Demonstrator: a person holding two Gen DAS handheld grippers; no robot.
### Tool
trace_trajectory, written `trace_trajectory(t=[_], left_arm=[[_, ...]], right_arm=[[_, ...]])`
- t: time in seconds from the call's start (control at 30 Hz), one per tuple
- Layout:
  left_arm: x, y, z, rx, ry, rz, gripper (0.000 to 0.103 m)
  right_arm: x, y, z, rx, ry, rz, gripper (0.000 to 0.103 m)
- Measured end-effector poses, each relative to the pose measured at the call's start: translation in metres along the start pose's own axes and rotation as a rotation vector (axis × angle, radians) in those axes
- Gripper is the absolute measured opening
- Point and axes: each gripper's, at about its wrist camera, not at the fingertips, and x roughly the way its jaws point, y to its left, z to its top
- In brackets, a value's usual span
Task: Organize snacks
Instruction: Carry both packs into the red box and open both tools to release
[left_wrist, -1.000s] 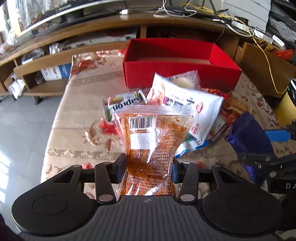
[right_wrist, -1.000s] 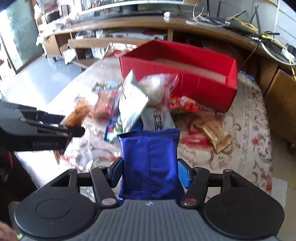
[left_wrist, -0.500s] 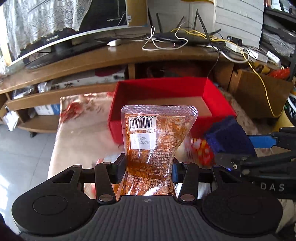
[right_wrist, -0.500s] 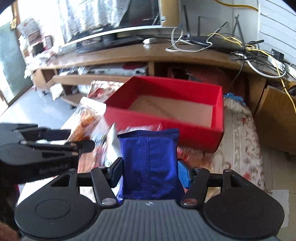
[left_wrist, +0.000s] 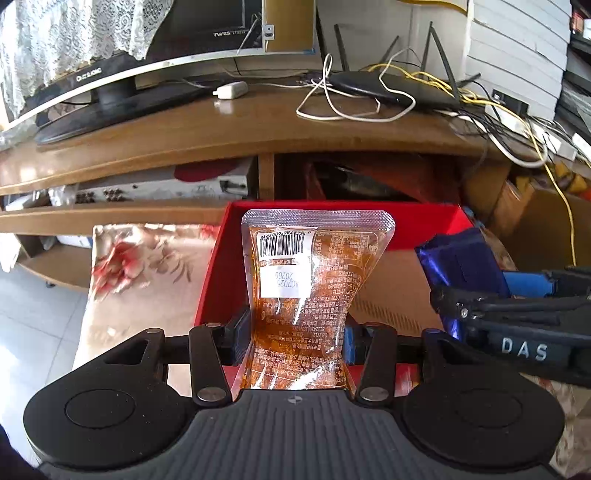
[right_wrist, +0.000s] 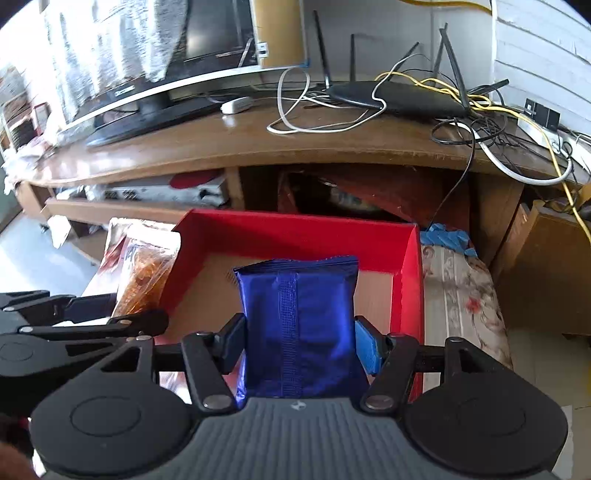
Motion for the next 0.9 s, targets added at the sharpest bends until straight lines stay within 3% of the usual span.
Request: trace_trajectory(t=[0.33, 0.57, 0.77, 0.9], left_arm=[[0.048, 0.000, 0.020, -0.001, 0.008, 0.027, 0.053], [0.079, 0.003, 0.014, -0.006, 0.076, 0.056, 0.054], [0.085, 0.004, 0.011, 0.010, 0.099, 0.080, 0.062], [0.079, 0.005, 0.011, 0.002, 0.084, 0.092, 0.072]], right_arm=[[0.050, -0.010, 0.018, 0.004, 0.022, -0.018, 0.062], [0.081, -0.012, 0.018, 0.004, 0.050, -0.016, 0.062], [0.092, -0.011, 0.015, -0.003, 0.066, -0.019, 0.062], [0.089, -0.010, 0.016, -0.024, 0.056, -0.030, 0.063]])
